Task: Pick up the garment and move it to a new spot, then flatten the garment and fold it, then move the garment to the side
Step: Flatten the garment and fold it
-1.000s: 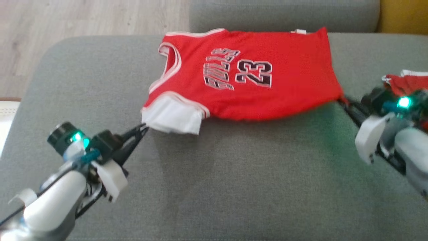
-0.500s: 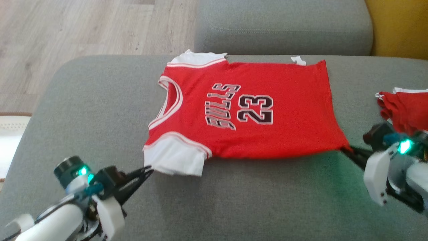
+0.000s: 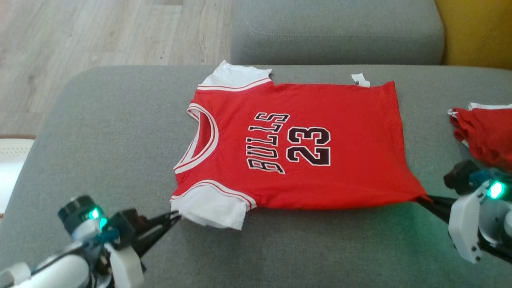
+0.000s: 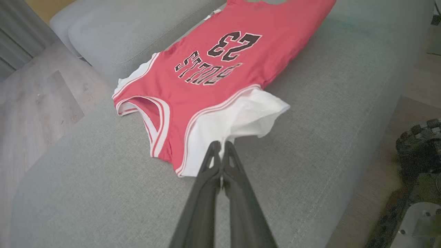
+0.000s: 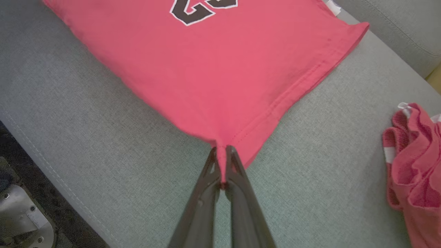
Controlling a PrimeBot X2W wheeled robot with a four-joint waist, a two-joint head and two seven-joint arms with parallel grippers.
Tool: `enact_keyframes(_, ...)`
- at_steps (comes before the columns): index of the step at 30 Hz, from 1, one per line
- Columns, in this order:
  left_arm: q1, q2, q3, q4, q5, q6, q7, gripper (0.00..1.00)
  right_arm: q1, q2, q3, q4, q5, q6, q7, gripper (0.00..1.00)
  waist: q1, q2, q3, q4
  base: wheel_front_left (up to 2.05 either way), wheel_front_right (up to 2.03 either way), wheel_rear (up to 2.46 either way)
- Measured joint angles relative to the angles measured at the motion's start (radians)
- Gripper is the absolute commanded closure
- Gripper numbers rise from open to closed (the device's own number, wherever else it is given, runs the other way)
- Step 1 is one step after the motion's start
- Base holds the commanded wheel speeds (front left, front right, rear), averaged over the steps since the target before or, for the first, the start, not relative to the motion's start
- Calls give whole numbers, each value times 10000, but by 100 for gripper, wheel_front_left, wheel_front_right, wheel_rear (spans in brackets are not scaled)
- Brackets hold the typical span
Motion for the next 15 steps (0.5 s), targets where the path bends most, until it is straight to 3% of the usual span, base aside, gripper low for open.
enact_keyframes(6, -995, -180, 134, 453, 230, -12, 79, 100, -754, 8, 8, -23, 44, 0, 307, 100, 0, 0, 407, -93, 0, 0, 0)
enact_keyframes(15, -2860, -963, 163, 2288, 416, -180, -167, 100, -1847, 219, 2, 443, 157, 0, 520, 100, 0, 0, 1225, -308, 0, 0, 0)
